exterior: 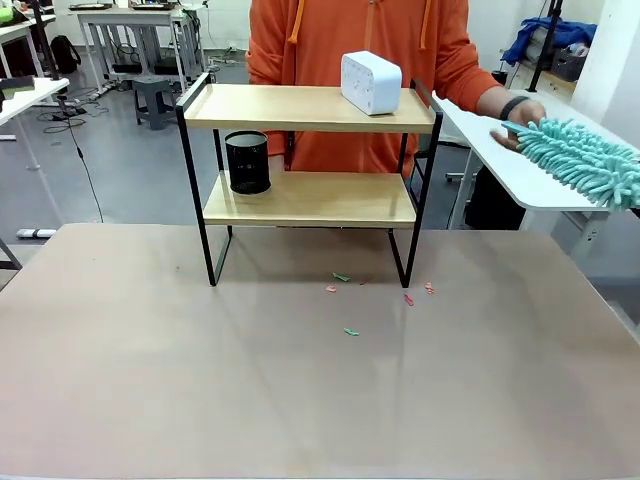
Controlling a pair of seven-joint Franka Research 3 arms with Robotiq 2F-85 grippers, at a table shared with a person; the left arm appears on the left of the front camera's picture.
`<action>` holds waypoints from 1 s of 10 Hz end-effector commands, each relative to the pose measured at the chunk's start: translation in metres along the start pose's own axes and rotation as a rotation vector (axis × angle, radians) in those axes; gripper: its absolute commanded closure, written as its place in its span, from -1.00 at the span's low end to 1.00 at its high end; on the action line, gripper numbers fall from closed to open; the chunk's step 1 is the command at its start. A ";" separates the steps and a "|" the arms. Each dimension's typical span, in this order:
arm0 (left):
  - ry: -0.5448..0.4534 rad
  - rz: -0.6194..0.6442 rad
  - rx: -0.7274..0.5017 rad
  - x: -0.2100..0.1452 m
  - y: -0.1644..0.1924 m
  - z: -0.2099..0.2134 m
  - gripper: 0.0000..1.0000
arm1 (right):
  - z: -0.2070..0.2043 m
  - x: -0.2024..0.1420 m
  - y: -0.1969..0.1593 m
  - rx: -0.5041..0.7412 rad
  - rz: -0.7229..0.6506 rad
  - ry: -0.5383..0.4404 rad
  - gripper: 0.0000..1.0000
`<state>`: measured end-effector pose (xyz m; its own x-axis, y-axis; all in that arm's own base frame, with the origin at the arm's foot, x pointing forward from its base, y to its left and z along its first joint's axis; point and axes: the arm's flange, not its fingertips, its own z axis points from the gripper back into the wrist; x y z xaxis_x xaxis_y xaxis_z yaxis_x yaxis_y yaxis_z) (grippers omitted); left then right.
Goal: Clean the shelf.
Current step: Hand the Duster back to the human.
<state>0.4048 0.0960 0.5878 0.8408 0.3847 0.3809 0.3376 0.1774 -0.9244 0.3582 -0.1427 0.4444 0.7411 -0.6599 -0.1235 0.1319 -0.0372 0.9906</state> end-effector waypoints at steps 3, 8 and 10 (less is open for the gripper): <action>0.003 -0.005 -0.003 -0.002 -0.003 -0.001 -1.00 | -0.001 -0.001 0.004 0.013 0.014 0.005 1.00; 0.003 -0.005 -0.003 -0.002 -0.003 -0.001 -1.00 | -0.003 -0.002 0.001 0.001 0.005 0.022 -0.63; 0.003 -0.005 -0.003 -0.002 -0.003 -0.001 -1.00 | -0.004 -0.003 0.000 0.003 0.007 0.030 -1.00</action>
<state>0.4048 0.0960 0.5878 0.8408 0.3847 0.3809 0.3376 0.1774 -0.9244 0.3599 -0.1384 0.4440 0.7495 -0.6502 -0.1245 0.1327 -0.0367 0.9905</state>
